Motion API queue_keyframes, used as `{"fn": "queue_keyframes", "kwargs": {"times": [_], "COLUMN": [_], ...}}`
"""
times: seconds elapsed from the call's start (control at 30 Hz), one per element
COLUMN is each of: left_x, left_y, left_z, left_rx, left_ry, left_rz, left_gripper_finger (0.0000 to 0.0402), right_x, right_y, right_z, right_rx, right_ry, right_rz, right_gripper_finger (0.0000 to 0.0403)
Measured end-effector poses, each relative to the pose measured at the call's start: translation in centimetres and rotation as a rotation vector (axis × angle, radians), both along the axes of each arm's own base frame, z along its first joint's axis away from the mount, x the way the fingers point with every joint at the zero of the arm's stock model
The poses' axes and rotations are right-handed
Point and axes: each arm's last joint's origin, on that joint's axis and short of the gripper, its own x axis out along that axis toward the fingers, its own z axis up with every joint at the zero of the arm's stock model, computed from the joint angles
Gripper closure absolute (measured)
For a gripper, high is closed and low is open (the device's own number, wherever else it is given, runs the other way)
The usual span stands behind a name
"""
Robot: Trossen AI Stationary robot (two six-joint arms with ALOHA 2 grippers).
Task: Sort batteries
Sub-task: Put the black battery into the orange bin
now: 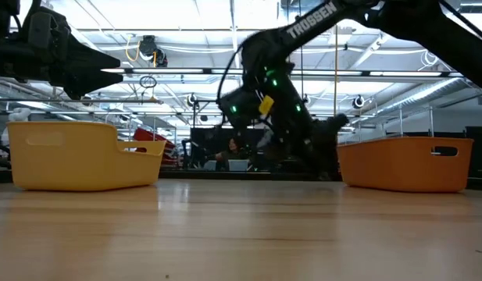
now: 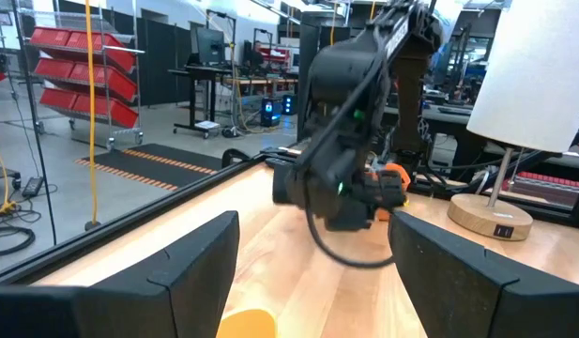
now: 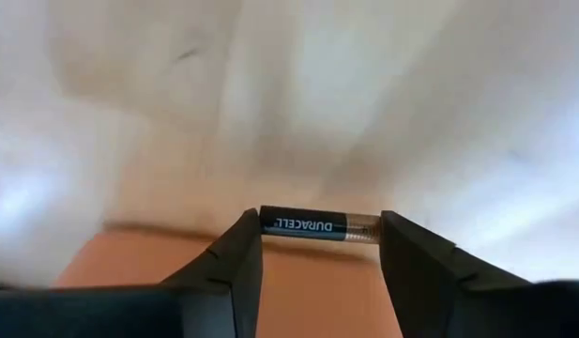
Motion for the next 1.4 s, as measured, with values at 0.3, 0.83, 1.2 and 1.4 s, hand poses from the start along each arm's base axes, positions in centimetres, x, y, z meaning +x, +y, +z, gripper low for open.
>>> {"fn": "queue_keyframes", "kwargs": {"times": [0.3,0.83,1.2,1.4], "left_x": [0.0,0.0,0.0,0.0], "left_y": [0.0,0.0,0.0,0.0], "left_z": [0.0,0.0,0.0,0.0], "left_rx": [0.000,0.000,0.000,0.000], "left_ry": [0.000,0.000,0.000,0.000], "left_rz": [0.000,0.000,0.000,0.000], "left_gripper_finger": [0.0121,0.0121,0.0121,0.0121], "right_x": [1.4,-3.6,-12.0,-14.3], "right_y": [-0.7,-3.8,-2.9,-1.6], "right_z": [5.2,12.3,8.9,6.8], "right_rx": [-0.078,-0.125,-0.122,-0.135], "right_ry": [-0.178,-0.362,-0.115,-0.059], "right_rz": [-0.029,-0.470,-0.650,-0.675], "right_gripper_finger": [0.0244,0.0244,0.0244,0.0244]}}
